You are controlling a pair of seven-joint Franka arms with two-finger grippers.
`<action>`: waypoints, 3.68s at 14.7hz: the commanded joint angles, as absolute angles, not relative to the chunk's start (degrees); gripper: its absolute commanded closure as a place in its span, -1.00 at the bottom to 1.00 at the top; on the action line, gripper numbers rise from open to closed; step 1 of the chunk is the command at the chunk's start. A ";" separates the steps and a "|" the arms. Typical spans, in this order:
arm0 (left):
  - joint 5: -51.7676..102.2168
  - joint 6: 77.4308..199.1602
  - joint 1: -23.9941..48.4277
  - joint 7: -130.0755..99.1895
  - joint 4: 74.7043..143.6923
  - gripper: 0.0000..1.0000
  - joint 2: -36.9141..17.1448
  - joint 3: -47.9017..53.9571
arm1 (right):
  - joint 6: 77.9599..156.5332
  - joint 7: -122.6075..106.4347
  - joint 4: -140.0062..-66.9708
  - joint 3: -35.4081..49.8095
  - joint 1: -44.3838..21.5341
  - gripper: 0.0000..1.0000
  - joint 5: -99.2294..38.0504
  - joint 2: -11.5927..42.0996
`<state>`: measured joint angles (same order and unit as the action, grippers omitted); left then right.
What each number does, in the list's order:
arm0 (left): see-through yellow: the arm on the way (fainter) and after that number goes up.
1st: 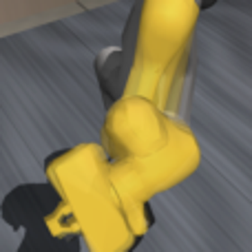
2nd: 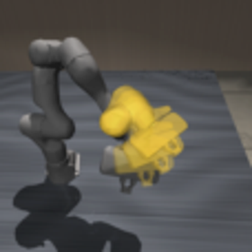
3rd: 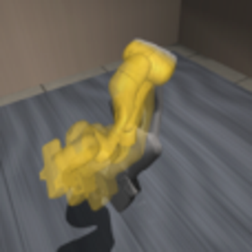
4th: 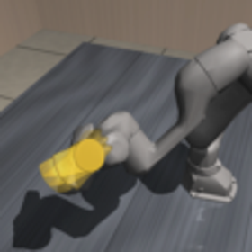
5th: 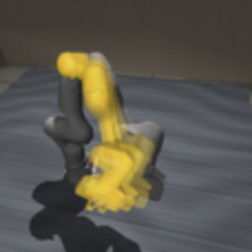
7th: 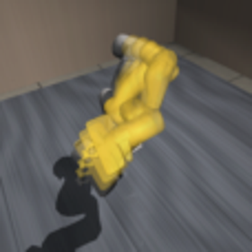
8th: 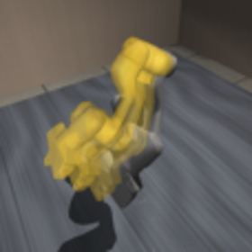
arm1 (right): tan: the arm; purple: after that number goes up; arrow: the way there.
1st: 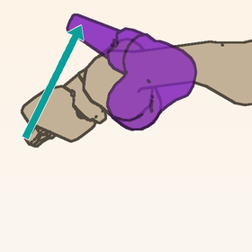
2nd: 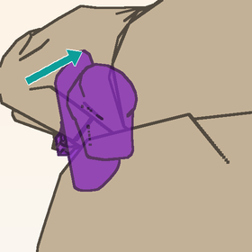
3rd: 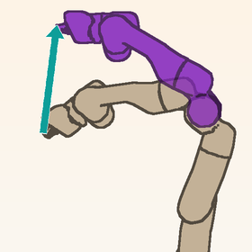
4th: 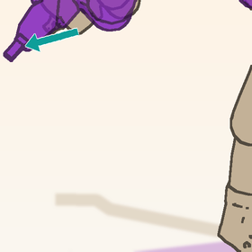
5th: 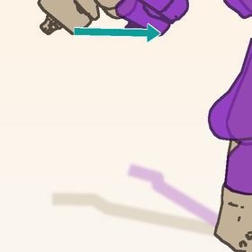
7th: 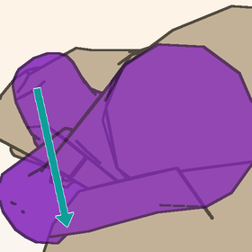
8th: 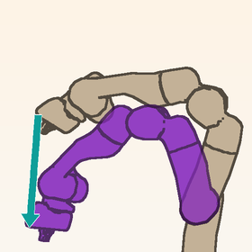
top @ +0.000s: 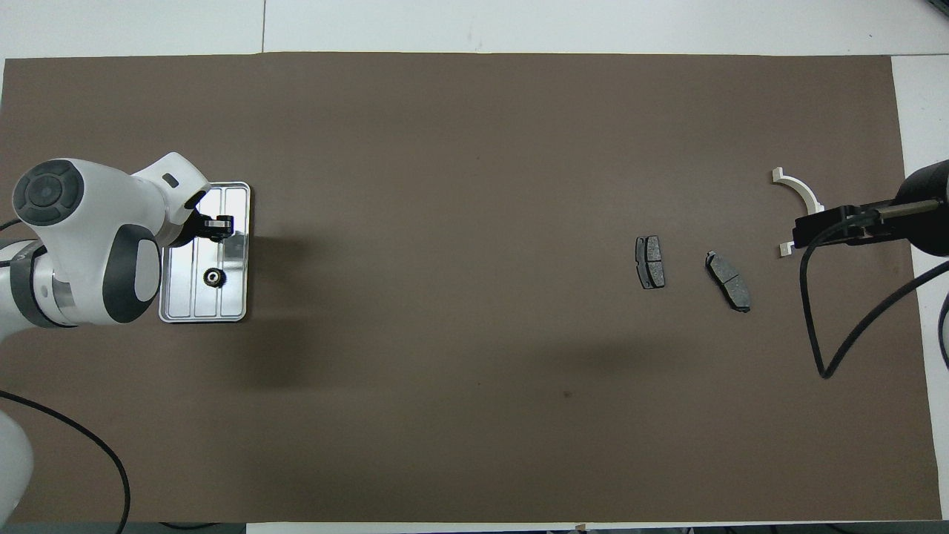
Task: Pick bearing gear from pile to tray
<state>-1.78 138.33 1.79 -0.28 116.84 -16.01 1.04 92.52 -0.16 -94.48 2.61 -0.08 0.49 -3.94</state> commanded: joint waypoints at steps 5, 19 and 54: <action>-0.97 141.33 1.41 0.88 118.30 1.00 -16.43 1.14 | 94.22 -1.49 -95.19 2.99 0.70 -1.00 -0.79 -4.48; -0.97 142.65 1.49 0.79 118.39 1.00 -17.14 1.05 | 93.52 -1.67 -96.33 3.25 0.00 -1.00 -0.88 -5.01; -1.93 118.04 0.18 2.73 113.03 -1.00 2.27 1.05 | 94.04 -1.67 -96.24 3.52 0.26 -1.00 -0.97 -5.01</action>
<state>-1.80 120.38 1.00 2.96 112.85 -1.55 0.64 93.41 -0.16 -95.04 3.33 -0.40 0.32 -3.94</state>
